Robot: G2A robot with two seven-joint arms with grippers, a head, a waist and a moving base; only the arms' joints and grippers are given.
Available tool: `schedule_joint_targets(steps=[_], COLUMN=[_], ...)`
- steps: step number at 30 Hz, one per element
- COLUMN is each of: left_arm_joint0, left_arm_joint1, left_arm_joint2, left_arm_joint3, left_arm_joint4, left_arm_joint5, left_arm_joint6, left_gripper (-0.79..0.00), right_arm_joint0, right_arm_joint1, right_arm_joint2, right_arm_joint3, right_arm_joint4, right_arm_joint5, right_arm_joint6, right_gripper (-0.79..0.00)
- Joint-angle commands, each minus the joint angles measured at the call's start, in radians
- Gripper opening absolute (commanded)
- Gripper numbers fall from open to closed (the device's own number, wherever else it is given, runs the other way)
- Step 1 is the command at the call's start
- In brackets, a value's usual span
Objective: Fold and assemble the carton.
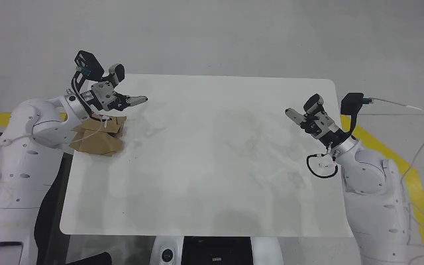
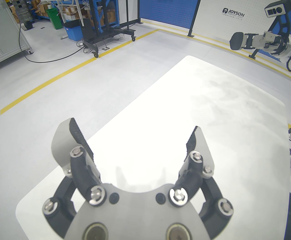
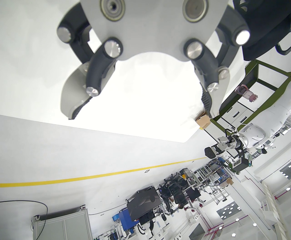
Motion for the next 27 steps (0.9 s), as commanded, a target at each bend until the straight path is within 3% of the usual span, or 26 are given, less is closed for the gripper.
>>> schedule_joint_targets(steps=[1,13,27], left_arm_joint0=[0.000,0.010,0.010], left_arm_joint1=[0.000,-0.001,0.019], left_arm_joint2=[0.000,0.000,-0.073], left_arm_joint3=[0.000,0.002,0.073], left_arm_joint4=[0.000,-0.013,-0.308], left_arm_joint5=[0.000,0.019,0.064], left_arm_joint6=[0.000,0.002,-0.234], left_gripper=[-0.001,0.000,0.000], right_arm_joint0=[0.000,0.000,0.000], right_arm_joint1=[0.000,0.000,0.000], right_arm_joint2=[0.000,0.000,0.000], right_arm_joint3=[0.000,0.000,0.000], right_arm_joint4=[0.000,0.000,0.000], right_arm_joint5=[0.000,0.000,0.000], right_arm_joint6=[0.000,0.000,0.000], right_gripper=[0.000,0.000,0.000])
